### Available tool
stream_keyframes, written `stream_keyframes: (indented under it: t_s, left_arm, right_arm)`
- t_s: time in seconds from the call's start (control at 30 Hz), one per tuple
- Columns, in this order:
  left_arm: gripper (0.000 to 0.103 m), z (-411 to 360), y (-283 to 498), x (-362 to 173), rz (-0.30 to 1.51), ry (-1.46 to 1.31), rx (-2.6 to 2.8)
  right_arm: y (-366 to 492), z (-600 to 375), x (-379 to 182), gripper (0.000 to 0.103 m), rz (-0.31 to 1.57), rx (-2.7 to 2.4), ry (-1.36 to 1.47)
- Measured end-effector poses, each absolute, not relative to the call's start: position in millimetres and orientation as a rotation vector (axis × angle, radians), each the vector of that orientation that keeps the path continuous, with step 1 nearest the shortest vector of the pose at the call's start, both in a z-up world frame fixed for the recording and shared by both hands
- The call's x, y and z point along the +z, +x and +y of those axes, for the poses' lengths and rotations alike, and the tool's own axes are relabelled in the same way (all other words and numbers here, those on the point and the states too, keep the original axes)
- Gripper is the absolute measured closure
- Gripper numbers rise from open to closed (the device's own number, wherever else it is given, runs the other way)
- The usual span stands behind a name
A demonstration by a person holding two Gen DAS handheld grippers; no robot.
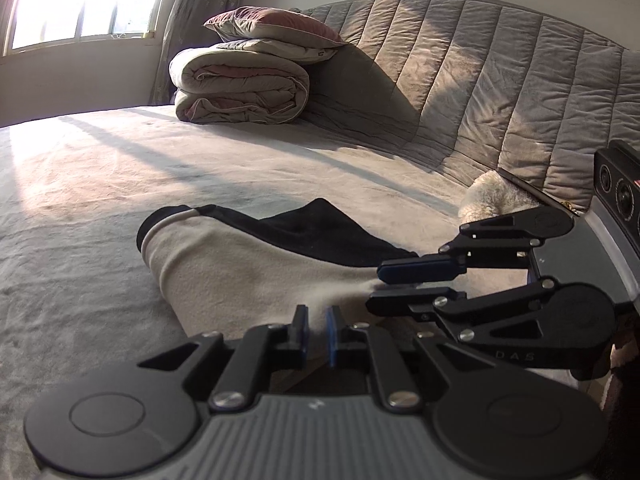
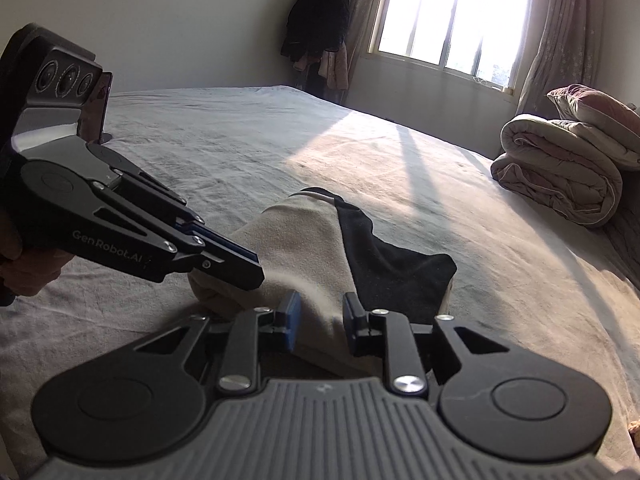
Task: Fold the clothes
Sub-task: 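Open the left gripper while the right gripper pinches and tucks the black fabric edge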
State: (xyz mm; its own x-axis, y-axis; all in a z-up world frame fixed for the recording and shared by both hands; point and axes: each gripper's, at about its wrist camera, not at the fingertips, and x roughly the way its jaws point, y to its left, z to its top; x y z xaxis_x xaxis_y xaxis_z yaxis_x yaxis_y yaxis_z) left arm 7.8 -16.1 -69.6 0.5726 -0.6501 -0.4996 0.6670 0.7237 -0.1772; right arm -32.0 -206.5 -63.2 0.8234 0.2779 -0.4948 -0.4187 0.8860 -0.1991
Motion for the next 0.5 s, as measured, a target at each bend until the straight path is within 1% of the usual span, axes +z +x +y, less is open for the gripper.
stream_keyframes:
  t_s: [0.07, 0.17, 0.3, 0.4, 0.43, 0.5]
  left_arm:
    - [0.093, -19.1, 9.7, -75.8, 0.600, 0.042, -0.784]
    - [0.093, -22.1, 10.7, -80.5, 0.631, 0.050, -0.802]
    - [0.093, -19.9, 7.4, -75.8, 0.627, 0.043, -0.824]
    - [0.092, -16.0, 5.5, -68.5, 0.602, 0.026, -0.841]
    - [0.092, -15.2, 6.0, -65.9, 0.594, 0.019, -0.841]
    - [0.090, -14.5, 7.2, -62.3, 0.580, 0.005, -0.833]
  right_arm:
    - [-32.2, -206.0, -64.5, 0.081, 0.488, 0.383, -0.313]
    - [-32.6, -205.3, -66.4, 0.082, 0.507, 0.392, -0.319]
    - [-33.1, -204.4, -69.0, 0.082, 0.534, 0.404, -0.328]
    - [-36.3, -213.5, -60.6, 0.082, 0.510, 0.381, -0.264]
    - [-36.6, -217.6, -57.0, 0.082, 0.498, 0.363, -0.239]
    - [-35.7, -226.0, -50.9, 0.077, 0.482, 0.324, -0.189]
